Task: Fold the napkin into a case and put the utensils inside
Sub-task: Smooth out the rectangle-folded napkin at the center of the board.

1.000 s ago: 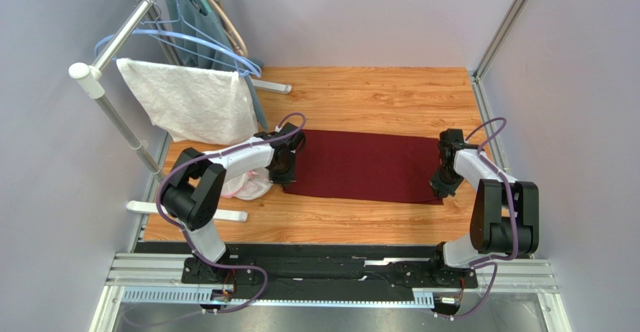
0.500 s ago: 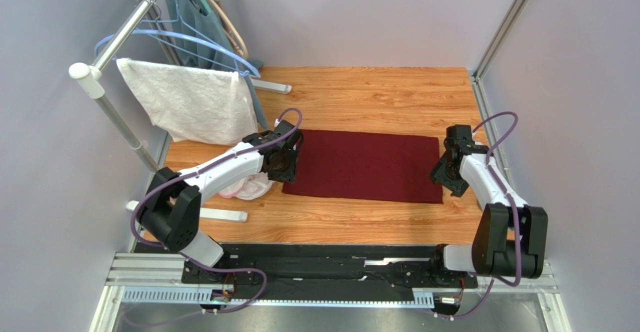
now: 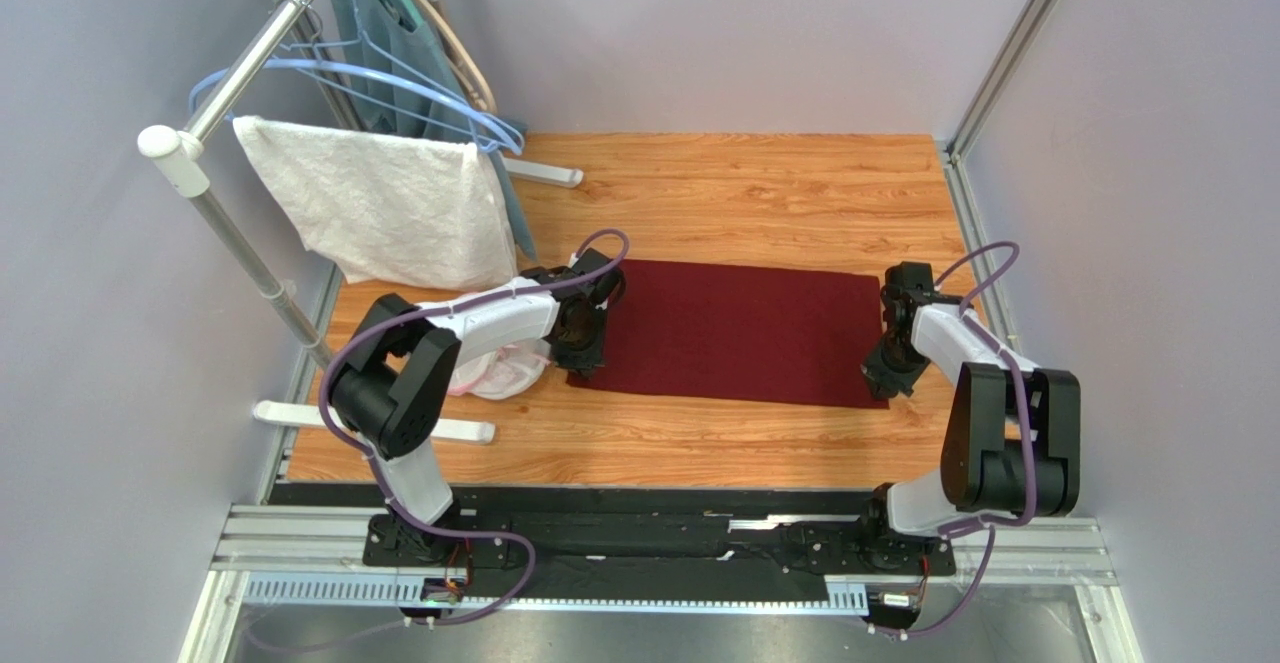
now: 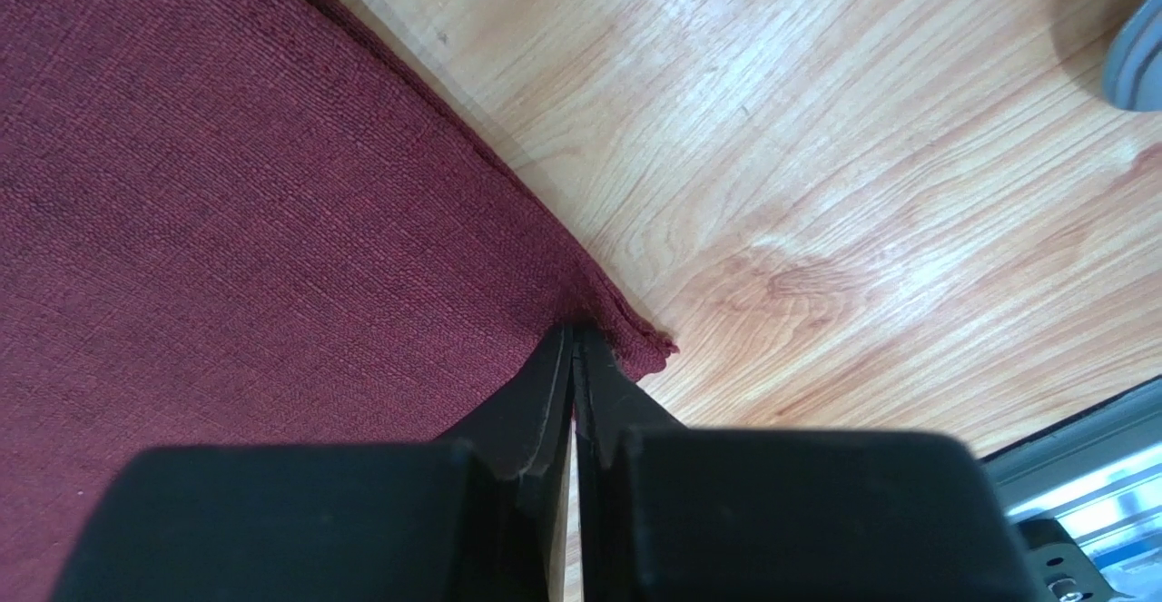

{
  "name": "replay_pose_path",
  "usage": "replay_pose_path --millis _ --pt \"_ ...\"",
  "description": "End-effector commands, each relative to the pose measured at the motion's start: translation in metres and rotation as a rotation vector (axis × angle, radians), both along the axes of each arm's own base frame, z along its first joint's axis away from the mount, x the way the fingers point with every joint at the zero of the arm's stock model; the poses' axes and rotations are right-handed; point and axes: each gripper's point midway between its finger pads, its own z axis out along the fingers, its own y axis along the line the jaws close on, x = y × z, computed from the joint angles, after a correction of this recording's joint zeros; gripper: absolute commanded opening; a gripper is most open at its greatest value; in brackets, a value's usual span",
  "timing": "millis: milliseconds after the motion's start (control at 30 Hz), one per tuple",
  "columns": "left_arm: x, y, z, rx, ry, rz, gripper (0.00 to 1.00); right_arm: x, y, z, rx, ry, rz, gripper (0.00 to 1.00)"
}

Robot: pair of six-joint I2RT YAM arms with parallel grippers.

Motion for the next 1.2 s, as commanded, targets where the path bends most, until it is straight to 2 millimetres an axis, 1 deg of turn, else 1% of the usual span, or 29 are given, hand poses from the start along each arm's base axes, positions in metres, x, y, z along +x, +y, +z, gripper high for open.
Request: replay_pose_path --millis 0,33,67,100,167,200,233,267,300,333,367,400,433,467,500,567,600,667,700,767,800,833,867,900,933,1033,1067,1133,1167 --pt "0.008 0.005 0.007 0.030 -0.060 0.001 0.12 0.007 -0.010 0.016 -0.076 -0.047 -0.014 0.04" --pt "0.008 0.002 0.014 0.014 -0.073 -0.005 0.13 0.011 -0.008 0.026 -0.083 -0.076 -0.004 0.04" --pt "0.007 -0.003 0.020 -0.004 -0.083 -0.016 0.14 0.014 -0.006 0.031 -0.075 -0.095 0.002 0.05" --pt "0.008 -0.011 0.034 -0.051 -0.105 -0.023 0.16 0.016 -0.004 0.035 -0.062 -0.111 0.014 0.06" --pt "0.014 -0.020 0.050 -0.106 -0.141 -0.018 0.19 0.035 0.002 0.046 -0.033 -0.195 0.053 0.11" --pt "0.020 -0.026 0.063 -0.142 -0.177 -0.014 0.19 0.042 0.005 0.050 -0.019 -0.220 0.063 0.13" --pt "0.026 -0.030 0.070 -0.162 -0.202 -0.008 0.20 0.059 0.008 0.057 0.001 -0.282 0.080 0.15" --pt "0.037 -0.038 0.079 -0.198 -0.251 -0.003 0.20 0.073 0.020 0.063 0.063 -0.327 0.121 0.23" --pt "0.047 -0.046 0.088 -0.230 -0.283 0.005 0.20 0.085 0.026 0.067 0.092 -0.371 0.133 0.28" --pt "0.055 -0.052 0.093 -0.249 -0.311 0.006 0.19 0.105 0.030 0.075 0.115 -0.449 0.145 0.34" --pt "0.067 -0.061 0.099 -0.287 -0.353 0.022 0.19 0.115 0.044 0.079 0.188 -0.481 0.172 0.41" --pt "0.079 -0.070 0.099 -0.297 -0.371 0.026 0.18 0.130 0.050 0.083 0.219 -0.505 0.187 0.44" --pt "0.088 -0.076 0.100 -0.312 -0.386 0.022 0.15 0.142 0.055 0.086 0.245 -0.536 0.202 0.45" --pt "0.097 -0.085 0.101 -0.329 -0.400 0.020 0.12 0.150 0.063 0.089 0.283 -0.548 0.221 0.47" --pt "0.113 -0.097 0.097 -0.330 -0.399 0.024 0.10 0.162 0.066 0.086 0.304 -0.543 0.229 0.47" --pt "0.125 -0.109 0.090 -0.317 -0.373 0.013 0.07 0.173 0.070 0.084 0.312 -0.531 0.242 0.45" --pt "0.141 -0.121 0.090 -0.319 -0.379 0.015 0.07 0.182 0.070 0.078 0.303 -0.511 0.250 0.45" --pt "0.153 -0.123 0.084 -0.312 -0.363 0.036 0.07 0.189 0.062 0.071 0.261 -0.482 0.237 0.45" --pt "0.164 -0.127 0.082 -0.309 -0.367 0.048 0.07 0.193 0.057 0.071 0.235 -0.475 0.242 0.45" --pt "0.177 -0.118 0.079 -0.294 -0.353 0.093 0.07 0.200 0.047 0.065 0.179 -0.459 0.230 0.45" --pt "0.179 -0.115 0.064 -0.286 -0.316 0.109 0.07 0.202 0.044 0.064 0.163 -0.455 0.233 0.45" --pt "0.186 -0.107 0.060 -0.294 -0.297 0.131 0.07 0.205 0.038 0.058 0.134 -0.426 0.233 0.45" --pt "0.186 -0.107 0.057 -0.307 -0.271 0.141 0.07 0.205 0.036 0.055 0.123 -0.407 0.232 0.45" --pt "0.188 -0.103 0.047 -0.294 -0.253 0.152 0.07 0.204 0.034 0.050 0.117 -0.390 0.237 0.45" --pt "0.190 -0.096 0.043 -0.286 -0.244 0.166 0.07 0.203 0.025 0.045 0.066 -0.366 0.224 0.44" --pt "0.191 -0.084 0.027 -0.266 -0.216 0.177 0.07 0.206 0.009 0.033 -0.010 -0.326 0.211 0.44" --pt "0.188 -0.080 0.019 -0.257 -0.198 0.181 0.07 0.207 0.005 0.028 -0.031 -0.308 0.218 0.43" --pt "0.189 -0.070 0.013 -0.248 -0.185 0.205 0.08 0.209 -0.001 0.022 -0.064 -0.292 0.229 0.44" --pt "0.184 -0.072 0.008 -0.270 -0.152 0.193 0.08 0.212 -0.002 0.017 -0.072 -0.279 0.240 0.44"
